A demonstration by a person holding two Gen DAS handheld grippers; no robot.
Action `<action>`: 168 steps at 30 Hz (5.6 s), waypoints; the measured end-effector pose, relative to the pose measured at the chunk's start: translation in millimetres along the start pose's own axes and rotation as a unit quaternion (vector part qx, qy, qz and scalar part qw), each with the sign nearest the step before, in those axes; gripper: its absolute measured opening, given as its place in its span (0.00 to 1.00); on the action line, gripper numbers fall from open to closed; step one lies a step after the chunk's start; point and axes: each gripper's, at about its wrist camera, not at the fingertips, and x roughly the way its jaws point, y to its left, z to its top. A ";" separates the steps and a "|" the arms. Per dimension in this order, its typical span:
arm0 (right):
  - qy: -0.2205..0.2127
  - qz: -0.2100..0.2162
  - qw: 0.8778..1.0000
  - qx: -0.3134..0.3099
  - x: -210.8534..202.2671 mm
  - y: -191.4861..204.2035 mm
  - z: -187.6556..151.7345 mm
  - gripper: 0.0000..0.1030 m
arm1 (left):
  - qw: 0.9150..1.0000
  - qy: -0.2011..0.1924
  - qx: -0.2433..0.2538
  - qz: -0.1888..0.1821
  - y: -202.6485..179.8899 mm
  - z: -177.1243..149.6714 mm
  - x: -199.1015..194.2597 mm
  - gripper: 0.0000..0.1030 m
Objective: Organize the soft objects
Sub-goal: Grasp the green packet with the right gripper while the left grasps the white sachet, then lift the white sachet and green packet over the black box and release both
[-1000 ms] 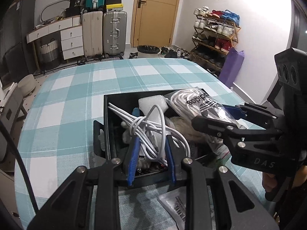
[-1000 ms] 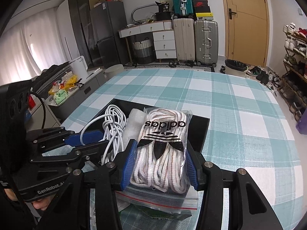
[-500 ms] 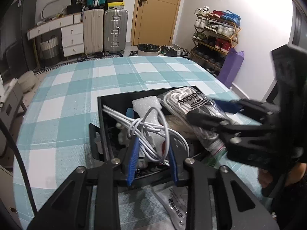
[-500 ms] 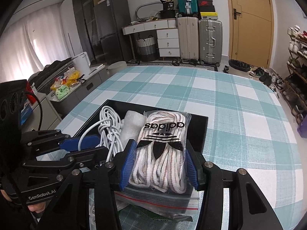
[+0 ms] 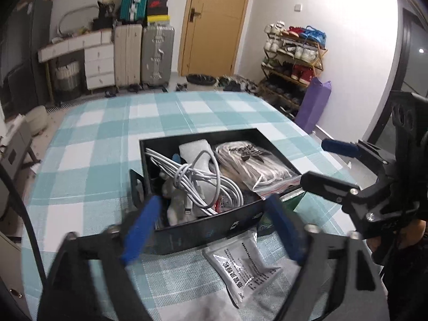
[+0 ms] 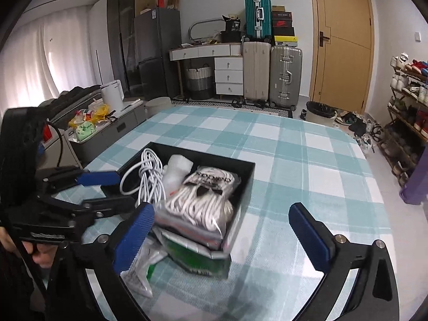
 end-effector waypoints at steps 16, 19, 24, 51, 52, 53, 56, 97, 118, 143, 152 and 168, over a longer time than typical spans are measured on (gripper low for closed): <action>0.026 0.001 1.000 0.013 0.9 11.1 -40.9 0.99 | 0.998 -0.012 0.010 0.056 -0.5 -29.9 -3.9 0.97; 0.030 0.003 0.999 0.016 5.5 11.9 -43.6 0.99 | 0.998 -0.011 0.010 0.062 -0.4 -35.5 -0.8 0.97; 0.047 0.004 0.999 0.027 19.0 10.9 -45.2 0.99 | 0.998 -0.006 0.008 0.069 0.8 -41.7 2.1 0.97; 0.093 -0.017 0.994 0.052 58.5 22.6 -41.5 0.99 | 0.997 0.002 -0.039 0.065 20.8 -50.7 1.1 0.97; 0.094 -0.018 0.994 0.053 58.7 22.2 -41.1 0.99 | 0.997 0.004 -0.039 0.065 20.9 -51.0 1.7 0.97; 0.095 -0.020 0.994 0.054 58.6 22.3 -41.2 0.99 | 0.997 0.007 -0.039 0.064 21.4 -51.1 2.5 0.97; 0.099 -0.030 0.993 0.051 60.2 23.9 -40.0 0.99 | 0.997 0.007 -0.039 0.064 21.3 -51.4 2.5 0.97; 0.080 0.020 0.996 0.039 15.7 5.8 -60.0 0.35 | 0.996 0.080 -0.031 0.038 -12.7 -56.4 27.6 0.97; 0.083 0.045 0.996 0.002 10.0 17.3 -60.5 0.11 | 0.993 0.111 -0.027 0.032 -31.7 -58.5 43.0 0.86; 0.063 0.058 0.996 -0.027 -3.0 29.5 -56.5 0.07 | 0.998 0.064 -0.014 -0.005 -26.5 -52.9 5.1 0.34; 0.040 0.086 0.995 -0.015 -21.7 32.2 -49.4 0.07 | 0.999 0.027 -0.021 -0.002 -16.7 -42.1 -18.7 0.34; -0.024 0.098 0.995 0.027 -52.8 32.4 -23.4 0.07 | 0.999 -0.025 -0.032 0.022 3.6 -19.2 -43.6 0.34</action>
